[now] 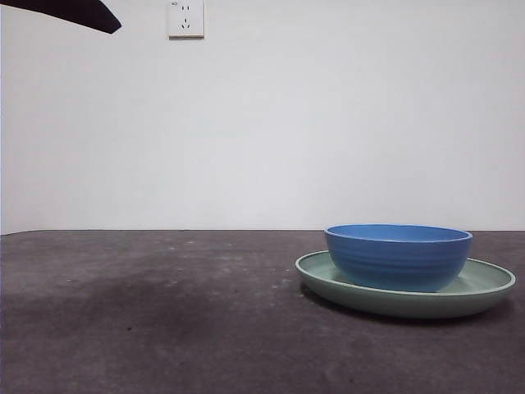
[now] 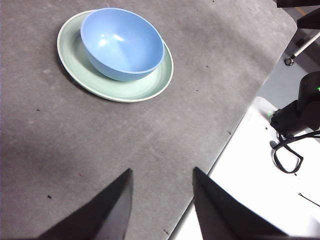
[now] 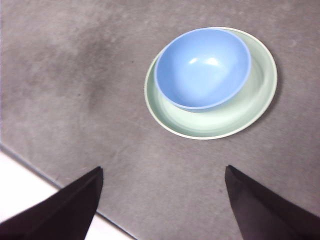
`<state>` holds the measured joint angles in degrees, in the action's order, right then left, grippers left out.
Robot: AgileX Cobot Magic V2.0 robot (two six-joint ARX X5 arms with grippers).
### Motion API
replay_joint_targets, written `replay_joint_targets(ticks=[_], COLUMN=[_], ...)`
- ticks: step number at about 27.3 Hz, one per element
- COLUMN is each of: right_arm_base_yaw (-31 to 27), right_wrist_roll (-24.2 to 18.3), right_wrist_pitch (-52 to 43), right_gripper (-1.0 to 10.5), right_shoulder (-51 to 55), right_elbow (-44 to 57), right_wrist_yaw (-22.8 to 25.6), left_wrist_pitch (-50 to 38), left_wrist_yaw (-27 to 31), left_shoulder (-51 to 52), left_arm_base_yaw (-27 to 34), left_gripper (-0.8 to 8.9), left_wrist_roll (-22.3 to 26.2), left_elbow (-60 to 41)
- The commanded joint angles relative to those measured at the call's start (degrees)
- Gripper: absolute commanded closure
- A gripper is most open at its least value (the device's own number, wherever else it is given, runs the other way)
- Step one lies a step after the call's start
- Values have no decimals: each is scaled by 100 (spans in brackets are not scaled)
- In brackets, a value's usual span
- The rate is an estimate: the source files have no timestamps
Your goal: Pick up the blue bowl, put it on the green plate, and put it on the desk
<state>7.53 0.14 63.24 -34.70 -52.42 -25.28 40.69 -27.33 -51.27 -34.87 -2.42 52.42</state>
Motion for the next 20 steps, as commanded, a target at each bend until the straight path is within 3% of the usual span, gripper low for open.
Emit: replay_joint_targets(ticks=[1,5,8,15,20], right_arm_base_yaw=[20,15,4,-262,-645], right_wrist_roll=[369,686,756,728,603], right_wrist_pitch=[-24,-101,-339,-1281,-1915], right_gripper=[557,557,558,558,573], right_shoulder=[-72,-273,-608,-1930,-3112], right_elbow=[-90,-87,-83,-83,-83], right_wrist_yaw=[411,1263,1528,1427,743], left_wrist_pitch=[-42,-42,-42,26,44], left_wrist_yaw=[-33,-33,-33,-33,-33], left_shoulder=[-39,-39,-39,-39,-39], left_arm_base_yaw=[-24,-24,-24,-24,-24], left_gripper=[623,623,623,623,623], left_wrist_roll=[44,46,46,57,74], left_elbow=[44,44,44,44,44])
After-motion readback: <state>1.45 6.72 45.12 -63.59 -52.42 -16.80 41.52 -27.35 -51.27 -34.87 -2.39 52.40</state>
